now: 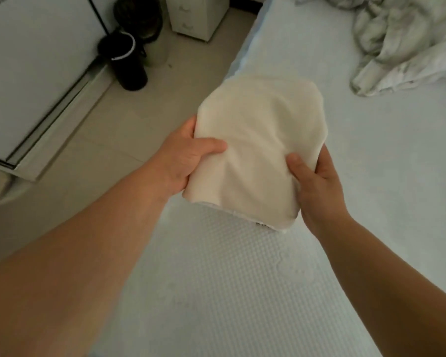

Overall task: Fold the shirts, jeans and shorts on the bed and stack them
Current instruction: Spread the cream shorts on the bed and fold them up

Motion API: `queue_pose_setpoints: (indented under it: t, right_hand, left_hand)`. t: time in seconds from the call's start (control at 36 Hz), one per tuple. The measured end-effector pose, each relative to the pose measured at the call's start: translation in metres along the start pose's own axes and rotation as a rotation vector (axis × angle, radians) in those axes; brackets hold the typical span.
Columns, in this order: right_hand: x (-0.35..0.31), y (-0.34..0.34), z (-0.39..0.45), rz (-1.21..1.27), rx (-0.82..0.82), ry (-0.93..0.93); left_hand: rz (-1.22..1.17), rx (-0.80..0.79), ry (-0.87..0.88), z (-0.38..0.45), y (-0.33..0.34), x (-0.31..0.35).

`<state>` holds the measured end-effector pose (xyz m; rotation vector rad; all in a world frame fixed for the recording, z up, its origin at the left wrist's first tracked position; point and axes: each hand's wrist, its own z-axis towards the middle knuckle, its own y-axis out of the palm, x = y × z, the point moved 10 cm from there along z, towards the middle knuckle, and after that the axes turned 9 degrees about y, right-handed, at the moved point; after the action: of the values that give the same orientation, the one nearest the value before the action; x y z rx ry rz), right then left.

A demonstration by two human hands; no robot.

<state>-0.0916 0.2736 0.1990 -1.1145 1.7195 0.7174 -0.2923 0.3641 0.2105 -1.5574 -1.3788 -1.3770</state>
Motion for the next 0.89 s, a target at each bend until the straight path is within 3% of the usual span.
queue_pose_setpoints:
  t: [0.08, 0.19, 0.25, 0.53, 0.67, 0.89]
  right_hand:
    - [0.025, 0.014, 0.042, -0.041, 0.077, 0.072]
    - [0.097, 0.018, 0.068, -0.143, 0.139, 0.347]
    - [0.121, 0.017, 0.064, -0.221, 0.176, 0.389]
    - [0.109, 0.000, 0.050, -0.317, 0.299, 0.221]
    - [0.131, 0.004, 0.034, -0.371, 0.237, 0.319]
    - [0.153, -0.053, -0.039, -0.387, 0.231, 0.451]
  left_hand:
    - [0.069, 0.018, -0.056, 0.043, -0.020, -0.024]
    - [0.529, 0.041, -0.228, 0.064, -0.049, -0.096]
    - [0.649, 0.051, -0.226, 0.061, -0.055, -0.121]
    - [0.651, 0.061, 0.060, 0.047, -0.053, -0.112]
    - [1.047, 0.075, -0.024, 0.034, -0.061, -0.115]
    - [0.934, 0.039, -0.119, -0.037, -0.046, -0.113]
